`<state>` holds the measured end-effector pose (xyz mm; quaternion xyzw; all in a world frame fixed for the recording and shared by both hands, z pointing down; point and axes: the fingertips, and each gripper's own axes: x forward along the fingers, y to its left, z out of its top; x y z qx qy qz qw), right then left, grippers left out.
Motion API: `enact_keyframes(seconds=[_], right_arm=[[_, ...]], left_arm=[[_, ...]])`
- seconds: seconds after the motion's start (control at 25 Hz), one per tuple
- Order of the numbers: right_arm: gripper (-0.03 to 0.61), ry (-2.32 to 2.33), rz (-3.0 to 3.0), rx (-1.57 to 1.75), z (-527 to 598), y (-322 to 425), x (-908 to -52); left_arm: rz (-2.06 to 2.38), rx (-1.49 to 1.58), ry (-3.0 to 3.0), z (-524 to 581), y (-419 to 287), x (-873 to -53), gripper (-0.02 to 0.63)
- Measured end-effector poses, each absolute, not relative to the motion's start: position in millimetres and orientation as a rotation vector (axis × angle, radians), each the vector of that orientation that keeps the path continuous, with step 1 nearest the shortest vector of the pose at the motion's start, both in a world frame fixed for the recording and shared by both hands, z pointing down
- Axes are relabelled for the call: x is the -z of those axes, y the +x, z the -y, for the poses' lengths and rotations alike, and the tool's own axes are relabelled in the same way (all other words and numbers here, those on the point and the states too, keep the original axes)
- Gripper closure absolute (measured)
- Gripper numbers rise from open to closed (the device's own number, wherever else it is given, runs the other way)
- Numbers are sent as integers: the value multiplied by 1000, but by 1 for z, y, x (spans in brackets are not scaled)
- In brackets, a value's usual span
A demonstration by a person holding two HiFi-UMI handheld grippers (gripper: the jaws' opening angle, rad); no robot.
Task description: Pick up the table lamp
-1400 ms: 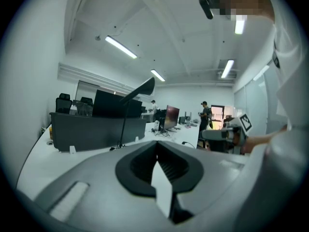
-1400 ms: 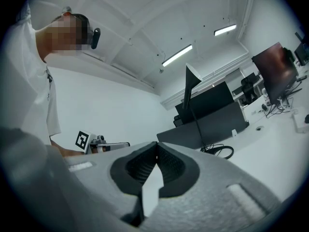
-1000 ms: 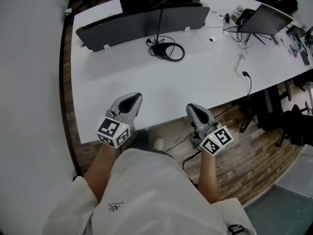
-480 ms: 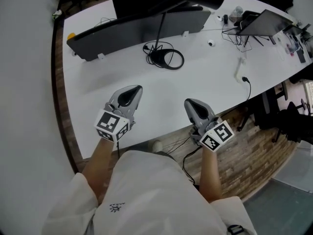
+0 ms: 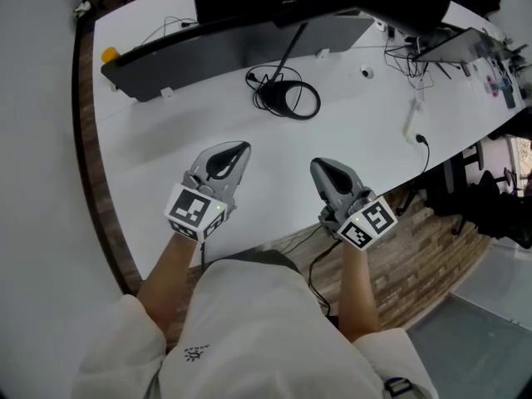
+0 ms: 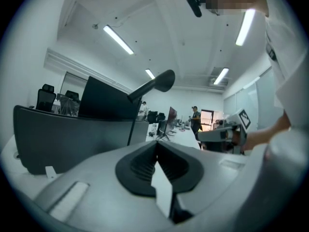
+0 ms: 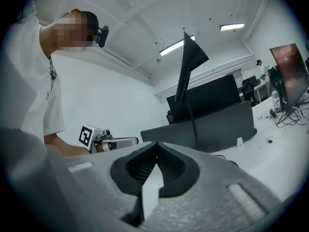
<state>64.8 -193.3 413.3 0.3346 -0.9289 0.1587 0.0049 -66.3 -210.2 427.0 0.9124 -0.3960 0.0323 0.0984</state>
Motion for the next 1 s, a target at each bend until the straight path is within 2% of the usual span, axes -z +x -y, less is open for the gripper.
enact_keyframes(seconds=[0.52,1.0], right_arm=[[578,1006,2976,-495,246,58,-413],[577,942,2942,-343,329,68,-476]], left_arm=[[1188,-70,2678,250,-53,-447,620],[1383,-45,2704,334,-29,-426,620]])
